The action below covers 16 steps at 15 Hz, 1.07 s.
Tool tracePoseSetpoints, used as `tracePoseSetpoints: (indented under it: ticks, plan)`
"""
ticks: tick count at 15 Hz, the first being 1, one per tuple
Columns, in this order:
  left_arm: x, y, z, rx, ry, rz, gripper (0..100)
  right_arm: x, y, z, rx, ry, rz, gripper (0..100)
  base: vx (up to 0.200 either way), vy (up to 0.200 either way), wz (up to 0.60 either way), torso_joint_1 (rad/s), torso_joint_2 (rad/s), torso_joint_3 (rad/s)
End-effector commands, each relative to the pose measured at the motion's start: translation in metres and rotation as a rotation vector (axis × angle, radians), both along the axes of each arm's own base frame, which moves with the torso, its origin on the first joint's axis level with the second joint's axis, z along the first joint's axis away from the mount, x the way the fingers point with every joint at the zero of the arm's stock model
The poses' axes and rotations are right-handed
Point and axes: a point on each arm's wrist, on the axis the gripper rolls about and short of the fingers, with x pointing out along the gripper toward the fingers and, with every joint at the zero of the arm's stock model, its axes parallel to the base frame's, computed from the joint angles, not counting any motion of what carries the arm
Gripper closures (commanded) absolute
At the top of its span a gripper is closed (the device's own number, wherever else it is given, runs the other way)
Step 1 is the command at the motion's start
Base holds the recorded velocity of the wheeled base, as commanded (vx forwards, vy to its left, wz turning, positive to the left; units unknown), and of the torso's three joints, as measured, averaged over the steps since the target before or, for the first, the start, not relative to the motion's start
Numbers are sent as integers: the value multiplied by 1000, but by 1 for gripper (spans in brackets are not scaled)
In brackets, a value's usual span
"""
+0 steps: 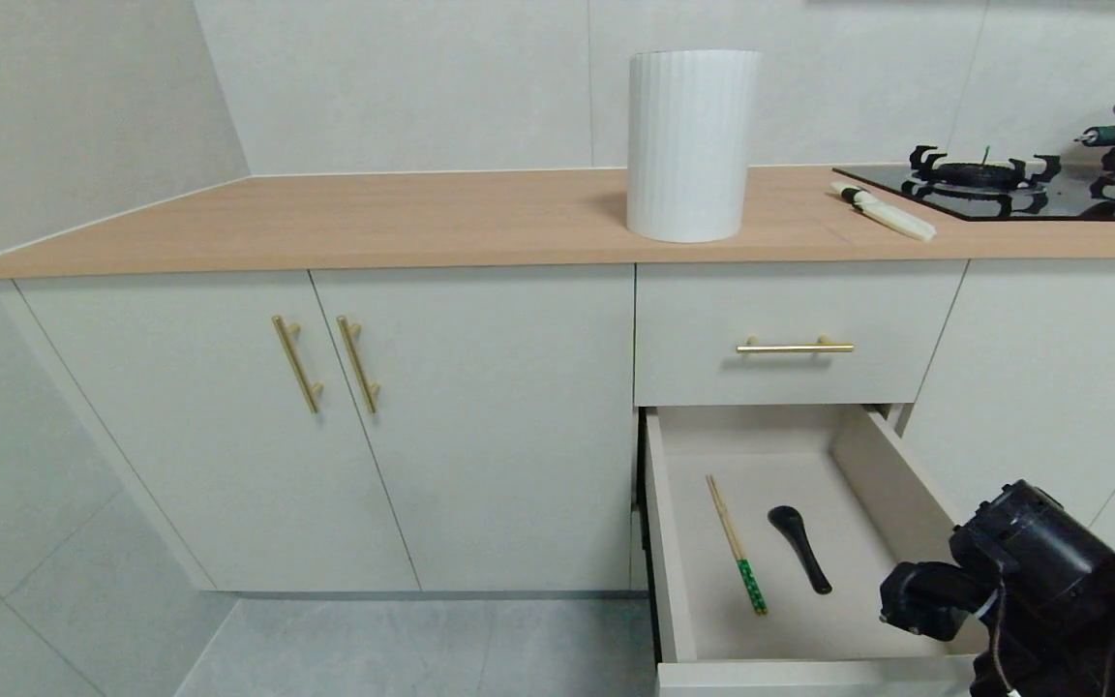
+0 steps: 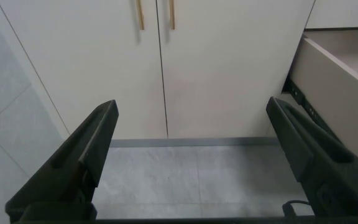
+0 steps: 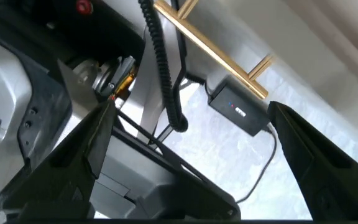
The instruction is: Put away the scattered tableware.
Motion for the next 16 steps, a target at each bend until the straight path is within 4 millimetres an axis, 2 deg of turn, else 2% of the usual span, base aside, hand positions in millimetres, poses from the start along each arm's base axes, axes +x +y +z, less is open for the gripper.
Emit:
tracePoseSetpoints:
  ticks: [1, 2, 7, 9, 13, 16]
  plan:
    - [0, 0, 0, 0, 0, 0, 0, 8, 3, -4, -15, 16, -27, 0, 0, 0, 0, 0, 0, 0]
    - [0, 0, 0, 0, 0, 0, 0, 9, 3, -5, -15, 17, -40, 0, 0, 0, 0, 0, 0, 0]
    - [0, 0, 0, 0, 0, 0, 0, 40, 17, -12, -66, 16, -296, 0, 0, 0, 0, 0, 0, 0]
    - [0, 0, 0, 0, 0, 0, 0, 46, 19, -15, -92, 3, -345, 0, 0, 0, 0, 0, 0, 0]
    - [0, 0, 0, 0, 0, 0, 0, 60, 22, -14, -35, -100, -418, 0, 0, 0, 0, 0, 0, 0]
    - [0, 0, 0, 0, 0, 0, 0, 80, 21, -19, 0, -192, -464, 0, 0, 0, 0, 0, 0, 0]
